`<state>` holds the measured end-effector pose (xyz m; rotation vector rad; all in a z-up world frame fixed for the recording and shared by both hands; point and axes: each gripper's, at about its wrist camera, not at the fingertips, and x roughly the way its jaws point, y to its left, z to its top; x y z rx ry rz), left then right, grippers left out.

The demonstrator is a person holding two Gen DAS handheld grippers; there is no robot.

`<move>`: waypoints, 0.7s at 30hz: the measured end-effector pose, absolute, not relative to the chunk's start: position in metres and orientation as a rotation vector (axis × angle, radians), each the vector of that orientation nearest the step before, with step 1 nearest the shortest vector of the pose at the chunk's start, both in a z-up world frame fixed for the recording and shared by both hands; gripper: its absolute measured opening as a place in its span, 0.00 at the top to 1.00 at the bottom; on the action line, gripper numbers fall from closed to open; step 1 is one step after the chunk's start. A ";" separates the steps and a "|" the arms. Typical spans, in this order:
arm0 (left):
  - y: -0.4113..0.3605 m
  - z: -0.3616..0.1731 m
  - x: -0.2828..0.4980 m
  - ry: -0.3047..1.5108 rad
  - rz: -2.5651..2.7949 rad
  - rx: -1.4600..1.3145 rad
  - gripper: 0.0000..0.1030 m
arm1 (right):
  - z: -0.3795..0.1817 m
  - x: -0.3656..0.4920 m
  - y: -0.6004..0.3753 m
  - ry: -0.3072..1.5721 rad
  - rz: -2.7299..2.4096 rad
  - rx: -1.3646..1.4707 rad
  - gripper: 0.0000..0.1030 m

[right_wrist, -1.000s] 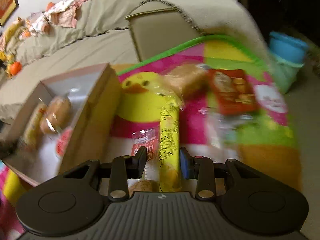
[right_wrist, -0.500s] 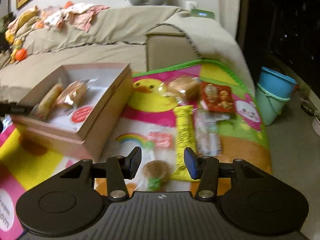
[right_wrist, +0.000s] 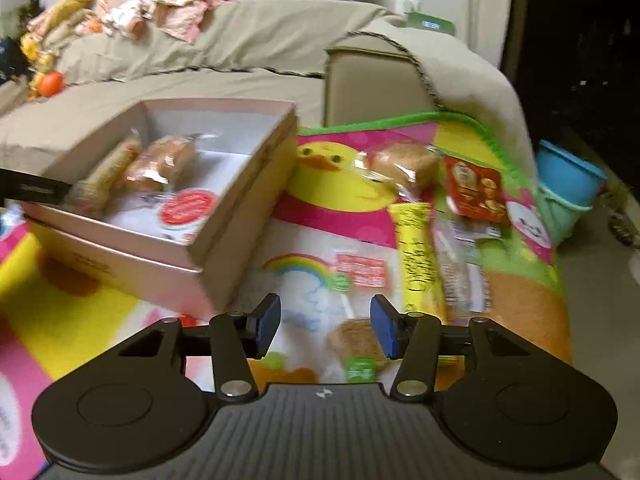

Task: Organize objects
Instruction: 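Move the right gripper to the round biscuit packet and grasp it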

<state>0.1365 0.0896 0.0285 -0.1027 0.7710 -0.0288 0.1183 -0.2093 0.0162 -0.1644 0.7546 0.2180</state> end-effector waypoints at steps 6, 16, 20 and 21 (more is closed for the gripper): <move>0.090 0.028 0.136 0.770 -0.031 -0.102 0.87 | 0.007 0.124 -0.224 0.785 0.180 -0.109 0.42; 0.090 0.028 0.138 0.764 -0.037 -0.101 0.87 | 0.021 0.104 -0.222 0.841 0.219 -0.062 0.65; 0.091 0.028 0.138 0.762 -0.043 -0.107 0.87 | 0.038 0.081 -0.219 0.853 0.240 -0.075 0.65; 0.092 0.028 0.138 0.761 -0.045 -0.109 0.87 | 0.045 0.074 -0.218 0.850 0.247 -0.082 0.65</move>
